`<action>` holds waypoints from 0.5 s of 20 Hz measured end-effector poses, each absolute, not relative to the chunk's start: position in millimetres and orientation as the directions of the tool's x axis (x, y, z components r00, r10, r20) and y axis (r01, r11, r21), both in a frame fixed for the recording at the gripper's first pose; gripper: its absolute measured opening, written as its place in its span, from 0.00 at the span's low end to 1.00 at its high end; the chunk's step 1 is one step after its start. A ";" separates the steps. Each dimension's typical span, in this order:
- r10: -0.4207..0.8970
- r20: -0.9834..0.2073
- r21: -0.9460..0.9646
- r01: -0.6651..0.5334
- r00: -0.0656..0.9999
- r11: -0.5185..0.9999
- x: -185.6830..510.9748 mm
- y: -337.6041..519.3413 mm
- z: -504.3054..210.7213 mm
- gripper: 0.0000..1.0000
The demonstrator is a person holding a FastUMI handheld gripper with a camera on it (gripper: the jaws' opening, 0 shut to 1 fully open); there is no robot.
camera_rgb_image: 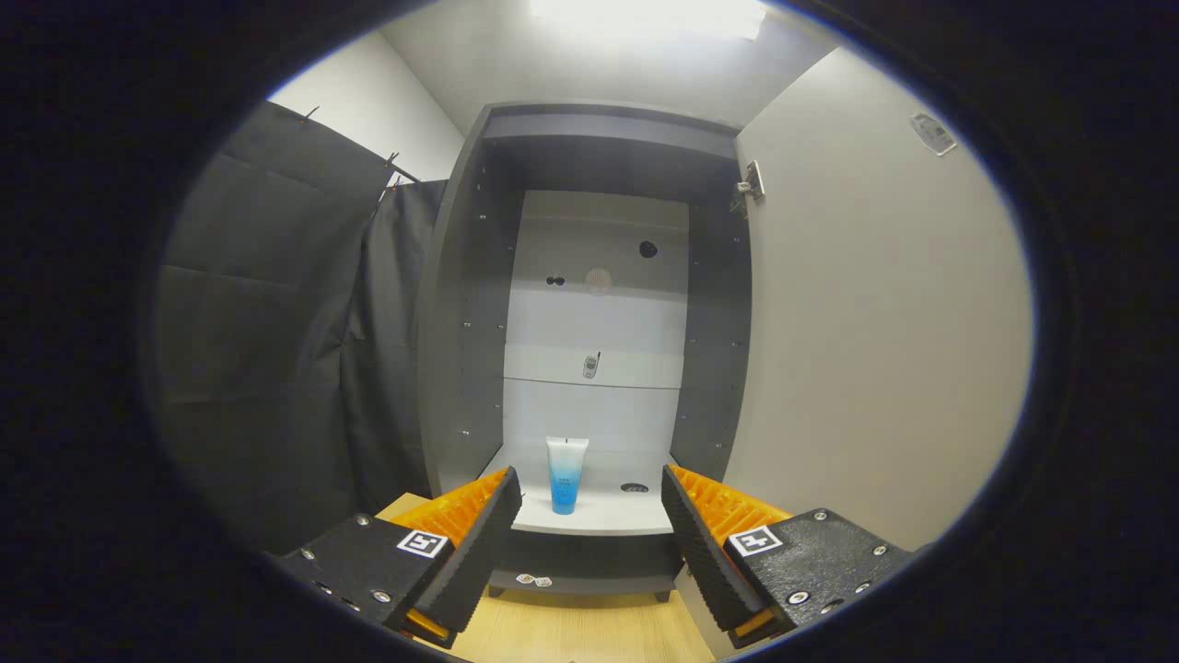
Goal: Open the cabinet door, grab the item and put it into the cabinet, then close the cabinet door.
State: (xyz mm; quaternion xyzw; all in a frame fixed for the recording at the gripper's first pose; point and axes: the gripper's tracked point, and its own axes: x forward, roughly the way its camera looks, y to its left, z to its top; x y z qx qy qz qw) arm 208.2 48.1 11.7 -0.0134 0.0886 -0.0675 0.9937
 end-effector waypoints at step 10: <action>-0.141 -0.178 -0.012 0.141 0.974 0.990 101.7 43.5 12.3 0.95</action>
